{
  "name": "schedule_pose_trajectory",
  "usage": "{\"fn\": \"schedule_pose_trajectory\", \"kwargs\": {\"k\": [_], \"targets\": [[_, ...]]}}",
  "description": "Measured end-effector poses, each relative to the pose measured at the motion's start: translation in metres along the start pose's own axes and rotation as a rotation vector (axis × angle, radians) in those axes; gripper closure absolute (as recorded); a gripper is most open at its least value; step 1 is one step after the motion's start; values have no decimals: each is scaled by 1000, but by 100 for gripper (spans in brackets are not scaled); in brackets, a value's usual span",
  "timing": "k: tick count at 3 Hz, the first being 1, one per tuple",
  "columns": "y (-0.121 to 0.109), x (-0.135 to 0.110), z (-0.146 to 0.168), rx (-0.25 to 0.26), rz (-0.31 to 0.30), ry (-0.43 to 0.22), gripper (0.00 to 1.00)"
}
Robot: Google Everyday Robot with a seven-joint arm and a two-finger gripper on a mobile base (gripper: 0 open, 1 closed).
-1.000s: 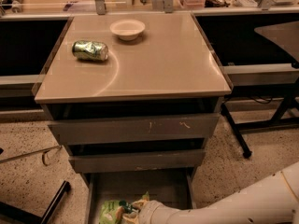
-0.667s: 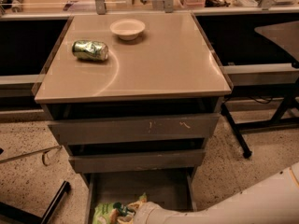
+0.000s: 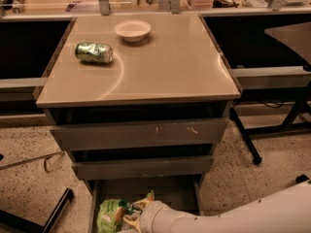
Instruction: Pick green rice chip bag from bottom drawer and place on counter
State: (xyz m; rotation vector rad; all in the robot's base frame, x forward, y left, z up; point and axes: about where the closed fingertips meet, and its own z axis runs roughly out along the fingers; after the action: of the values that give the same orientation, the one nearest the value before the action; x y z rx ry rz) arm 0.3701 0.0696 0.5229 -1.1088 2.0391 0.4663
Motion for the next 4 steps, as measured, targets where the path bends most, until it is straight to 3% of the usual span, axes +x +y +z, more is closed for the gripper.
{"fn": "schedule_pose_trajectory", "kwargs": {"k": [1,3,4], "targets": [[-15,-55,-28,52,-61,-69,100],[-72,-211,-117,298,-336,-225,100],[-72,-211,-117,298,-336,-225,100]]}}
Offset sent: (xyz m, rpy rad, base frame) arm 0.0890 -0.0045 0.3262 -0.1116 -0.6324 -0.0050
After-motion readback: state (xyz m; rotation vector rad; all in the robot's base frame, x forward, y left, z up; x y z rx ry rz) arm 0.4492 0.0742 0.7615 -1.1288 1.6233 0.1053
